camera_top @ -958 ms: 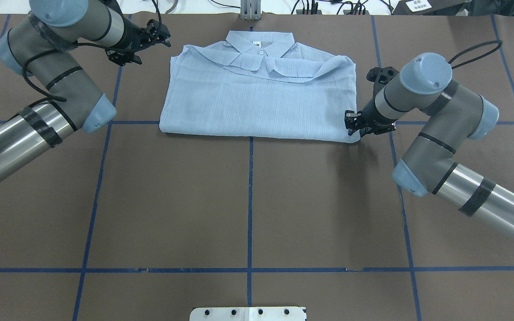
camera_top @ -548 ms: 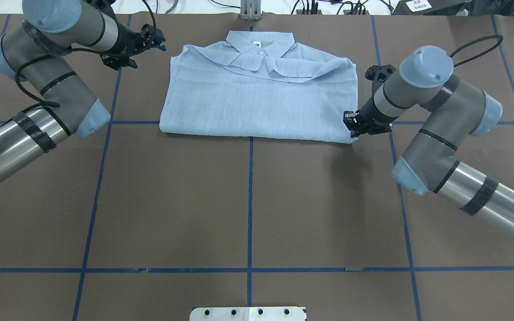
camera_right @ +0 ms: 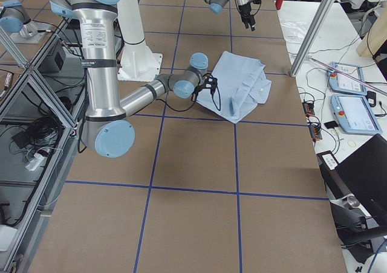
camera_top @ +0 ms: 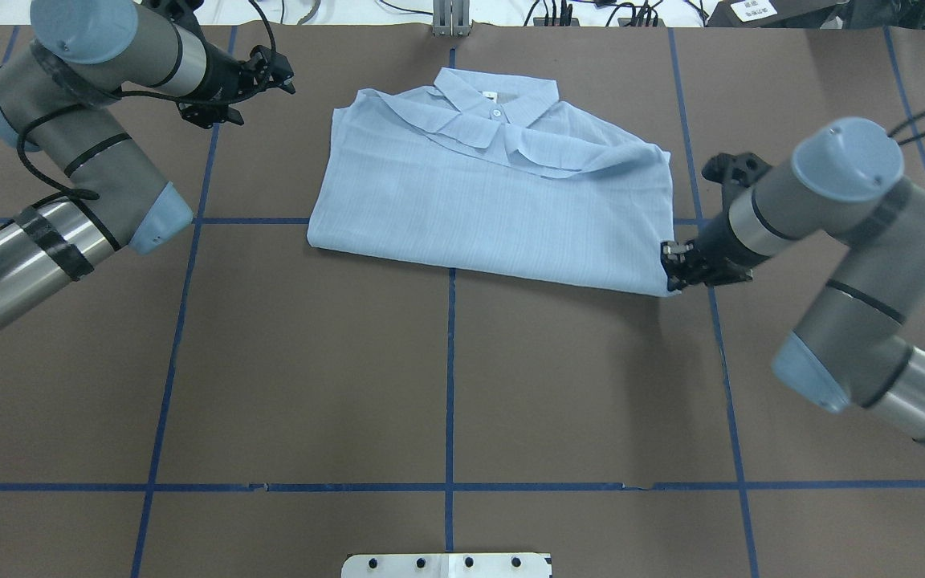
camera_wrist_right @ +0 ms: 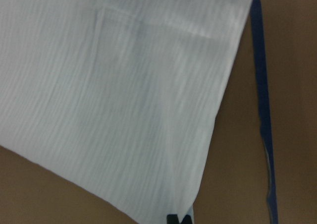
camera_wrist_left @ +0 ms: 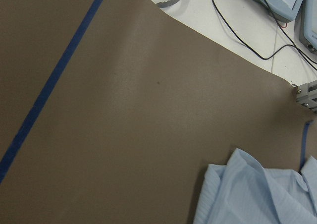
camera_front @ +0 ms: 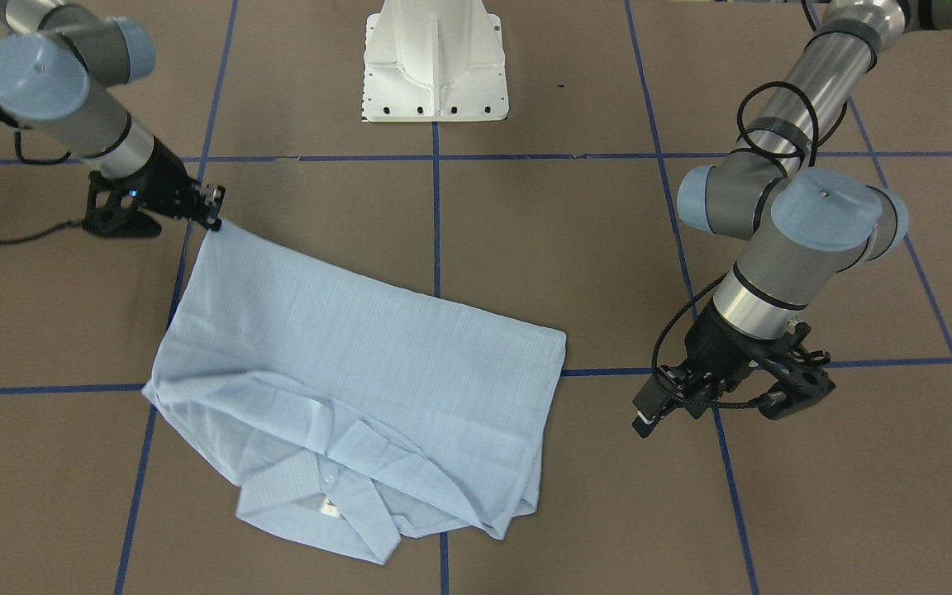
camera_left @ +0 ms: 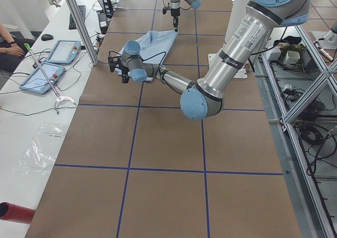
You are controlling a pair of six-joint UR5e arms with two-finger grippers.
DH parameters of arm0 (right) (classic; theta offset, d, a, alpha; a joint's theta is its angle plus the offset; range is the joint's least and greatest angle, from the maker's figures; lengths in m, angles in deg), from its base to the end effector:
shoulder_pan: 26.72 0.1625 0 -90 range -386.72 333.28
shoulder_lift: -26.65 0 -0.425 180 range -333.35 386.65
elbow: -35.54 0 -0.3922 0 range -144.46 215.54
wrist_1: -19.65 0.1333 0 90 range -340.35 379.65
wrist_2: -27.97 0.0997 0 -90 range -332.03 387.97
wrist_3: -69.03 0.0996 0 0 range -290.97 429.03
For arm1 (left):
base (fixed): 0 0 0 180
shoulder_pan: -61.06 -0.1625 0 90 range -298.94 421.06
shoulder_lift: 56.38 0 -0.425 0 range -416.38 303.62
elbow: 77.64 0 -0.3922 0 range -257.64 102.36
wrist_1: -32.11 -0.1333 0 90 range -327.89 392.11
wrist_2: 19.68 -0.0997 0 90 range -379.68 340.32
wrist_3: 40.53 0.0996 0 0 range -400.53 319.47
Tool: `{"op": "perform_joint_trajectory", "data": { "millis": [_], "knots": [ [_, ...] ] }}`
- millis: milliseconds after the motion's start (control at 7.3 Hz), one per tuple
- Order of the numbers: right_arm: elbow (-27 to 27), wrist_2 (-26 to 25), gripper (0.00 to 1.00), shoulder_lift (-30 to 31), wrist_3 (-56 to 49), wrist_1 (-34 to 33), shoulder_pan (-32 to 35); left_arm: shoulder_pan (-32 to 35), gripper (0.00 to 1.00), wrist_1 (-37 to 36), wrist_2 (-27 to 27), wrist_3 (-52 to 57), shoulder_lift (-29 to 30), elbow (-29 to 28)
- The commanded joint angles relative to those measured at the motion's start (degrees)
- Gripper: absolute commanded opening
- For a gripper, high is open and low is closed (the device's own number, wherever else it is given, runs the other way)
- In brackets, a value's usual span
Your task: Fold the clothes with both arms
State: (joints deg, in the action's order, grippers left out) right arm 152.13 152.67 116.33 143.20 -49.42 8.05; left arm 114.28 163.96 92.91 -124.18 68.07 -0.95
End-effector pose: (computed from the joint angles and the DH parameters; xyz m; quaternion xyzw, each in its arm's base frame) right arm -0.3504 -0.3365 0.3910 -0.0811 -0.4664 0.0243 0.8805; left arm 0.3630 -0.6443 0.3245 0.1095 0.5276 -0.2387 0.8079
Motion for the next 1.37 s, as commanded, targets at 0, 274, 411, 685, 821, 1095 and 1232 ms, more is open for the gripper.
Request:
{"op": "perform_joint_trajectory", "data": {
  "millis": [0, 274, 411, 685, 821, 1095, 1232],
  "knots": [
    [9.3, -1.4, 0.0, 5.2, 9.6, -0.3, -21.1, -0.4, 1.0, -0.1, 0.1, -0.2, -2.4, 3.5],
    [12.2, -5.1, 0.99, 5.5, 18.1, -0.3, -29.5, -0.7, 1.0, -0.3, 0.3, -0.2, -2.5, 4.3],
    [12.0, -7.9, 1.0, 5.4, 18.1, -0.4, -29.3, -1.0, 1.0, -0.3, 0.3, -0.3, -3.0, 4.3],
    [9.6, -10.8, 1.0, 3.7, 17.9, -0.4, -22.8, -3.3, 1.0, -0.3, 0.5, -0.5, -3.1, 5.6],
    [8.8, -12.1, 1.0, 0.9, 17.4, -0.2, -18.0, -6.6, 1.0, -0.8, 0.5, -3.0, -3.0, 8.2],
    [7.7, -12.6, 1.0, -6.1, 17.2, -0.3, -7.8, -14.8, 0.99, -1.4, -1.8, -16.8, -1.5, 10.8],
    [7.3, -13.0, 1.0, -7.7, 17.1, -0.3, -4.1, -19.6, 0.97, -3.0, -7.3, -20.6, 0.0, 10.7]
  ]
}}
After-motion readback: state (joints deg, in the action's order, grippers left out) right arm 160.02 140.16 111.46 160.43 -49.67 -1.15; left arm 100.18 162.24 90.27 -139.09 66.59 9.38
